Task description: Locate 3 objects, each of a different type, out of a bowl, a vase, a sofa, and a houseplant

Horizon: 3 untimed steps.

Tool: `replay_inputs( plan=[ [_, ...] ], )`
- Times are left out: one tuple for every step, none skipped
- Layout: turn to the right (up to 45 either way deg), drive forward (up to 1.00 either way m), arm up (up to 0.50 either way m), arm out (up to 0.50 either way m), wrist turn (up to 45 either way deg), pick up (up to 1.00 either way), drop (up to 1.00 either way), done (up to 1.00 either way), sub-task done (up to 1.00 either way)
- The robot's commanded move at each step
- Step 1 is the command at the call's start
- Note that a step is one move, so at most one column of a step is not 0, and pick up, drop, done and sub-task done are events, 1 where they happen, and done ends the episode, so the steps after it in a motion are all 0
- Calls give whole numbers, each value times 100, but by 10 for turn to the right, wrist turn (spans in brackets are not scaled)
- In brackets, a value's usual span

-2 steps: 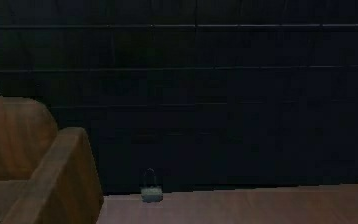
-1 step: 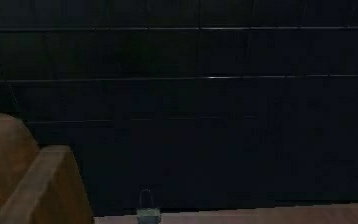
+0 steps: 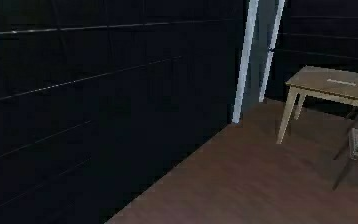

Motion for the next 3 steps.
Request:
replay_inputs(
  plan=[
    [450,0,0,0,0,0,0,0,0],
    [420,0,0,0,0,0,0,0,0],
    [0,15,0,0,0,0,0,0,0]
  ],
)
